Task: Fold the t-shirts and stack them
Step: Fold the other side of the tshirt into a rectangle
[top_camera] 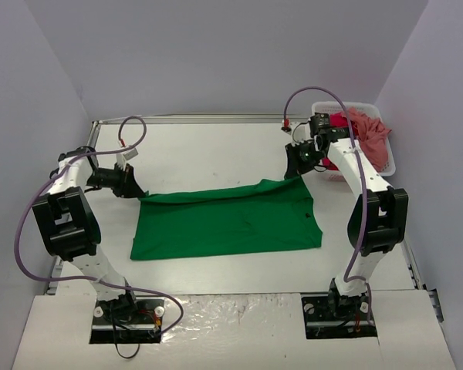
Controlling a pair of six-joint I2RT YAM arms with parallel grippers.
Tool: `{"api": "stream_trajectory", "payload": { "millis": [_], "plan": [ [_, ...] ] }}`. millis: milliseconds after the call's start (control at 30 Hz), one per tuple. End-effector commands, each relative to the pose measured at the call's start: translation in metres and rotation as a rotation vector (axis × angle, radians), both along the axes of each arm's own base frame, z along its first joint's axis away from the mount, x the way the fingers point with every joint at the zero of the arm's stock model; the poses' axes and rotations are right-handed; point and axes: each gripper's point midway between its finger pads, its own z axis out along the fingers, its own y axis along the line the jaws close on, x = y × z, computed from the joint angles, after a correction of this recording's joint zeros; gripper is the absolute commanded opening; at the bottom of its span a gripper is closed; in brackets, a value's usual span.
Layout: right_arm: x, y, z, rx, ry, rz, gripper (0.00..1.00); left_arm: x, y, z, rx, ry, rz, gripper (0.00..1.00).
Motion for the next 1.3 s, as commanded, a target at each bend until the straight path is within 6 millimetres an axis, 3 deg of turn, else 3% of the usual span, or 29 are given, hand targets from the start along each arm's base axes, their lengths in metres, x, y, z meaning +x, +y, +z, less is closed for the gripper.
{"api": "stream_trajectory", "payload": {
  "millis": [0, 200, 500, 833, 1233, 1267],
  "plan": [
    [-0.018, -0.010, 0.008, -0.023, 0.013, 0.005, 0.00, -0.020, -0.010, 0.017, -0.031, -0.090, -0.117, 0.02],
    [-0.032, -0.013, 0.004, -0.031, 0.041, 0.014, 0.00, -0.037, -0.015, 0.011, -0.076, -0.063, -0.194, 0.02],
    [-0.050, -0.016, -0.003, -0.045, 0.067, 0.037, 0.00, -0.047, -0.015, 0.013, -0.125, -0.054, -0.272, 0.02],
    [-0.063, -0.017, -0.011, -0.050, 0.095, 0.052, 0.00, -0.053, -0.008, 0.002, -0.031, -0.065, -0.223, 0.02],
    [-0.087, -0.019, -0.053, -0.093, 0.223, 0.110, 0.00, -0.064, 0.004, -0.033, 0.097, -0.047, -0.215, 0.02],
    [-0.089, -0.019, -0.058, -0.099, 0.240, 0.117, 0.11, -0.064, 0.007, -0.038, 0.117, -0.041, -0.202, 0.02]
  ]
}}
